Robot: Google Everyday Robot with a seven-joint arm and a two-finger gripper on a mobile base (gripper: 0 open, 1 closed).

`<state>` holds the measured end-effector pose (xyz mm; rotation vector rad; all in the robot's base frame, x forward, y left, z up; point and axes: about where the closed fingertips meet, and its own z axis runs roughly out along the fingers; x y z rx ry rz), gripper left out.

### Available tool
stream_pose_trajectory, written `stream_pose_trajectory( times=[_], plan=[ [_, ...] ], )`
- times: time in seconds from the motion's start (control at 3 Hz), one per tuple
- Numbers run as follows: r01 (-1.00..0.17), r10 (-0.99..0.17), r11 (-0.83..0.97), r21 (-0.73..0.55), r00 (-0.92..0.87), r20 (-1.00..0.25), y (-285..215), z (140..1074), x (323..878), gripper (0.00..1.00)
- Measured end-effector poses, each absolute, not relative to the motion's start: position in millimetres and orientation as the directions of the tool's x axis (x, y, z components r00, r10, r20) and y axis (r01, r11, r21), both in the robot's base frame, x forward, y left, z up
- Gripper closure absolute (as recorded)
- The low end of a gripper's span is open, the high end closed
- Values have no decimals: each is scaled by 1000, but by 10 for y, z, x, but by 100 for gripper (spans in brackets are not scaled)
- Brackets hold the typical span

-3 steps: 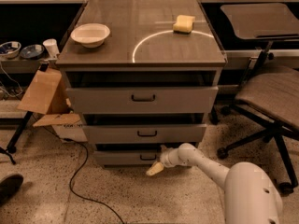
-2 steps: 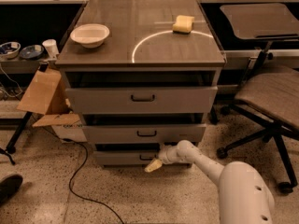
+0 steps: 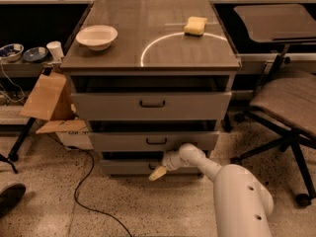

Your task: Open bottom drawer

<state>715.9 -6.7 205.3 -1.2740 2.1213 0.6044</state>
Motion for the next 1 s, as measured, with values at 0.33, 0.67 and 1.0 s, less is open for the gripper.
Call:
stream_pose_trajectory(
  times=[0.33, 0.67, 1.0],
  plan=[
    [-887, -648, 447, 120, -413, -639, -49, 1943, 7113, 0],
    [-870, -654, 465, 164, -463, -598, -83, 1820, 7017, 0],
    [-861, -653, 477, 177, -481, -585, -123, 1812, 6974, 0]
  ],
)
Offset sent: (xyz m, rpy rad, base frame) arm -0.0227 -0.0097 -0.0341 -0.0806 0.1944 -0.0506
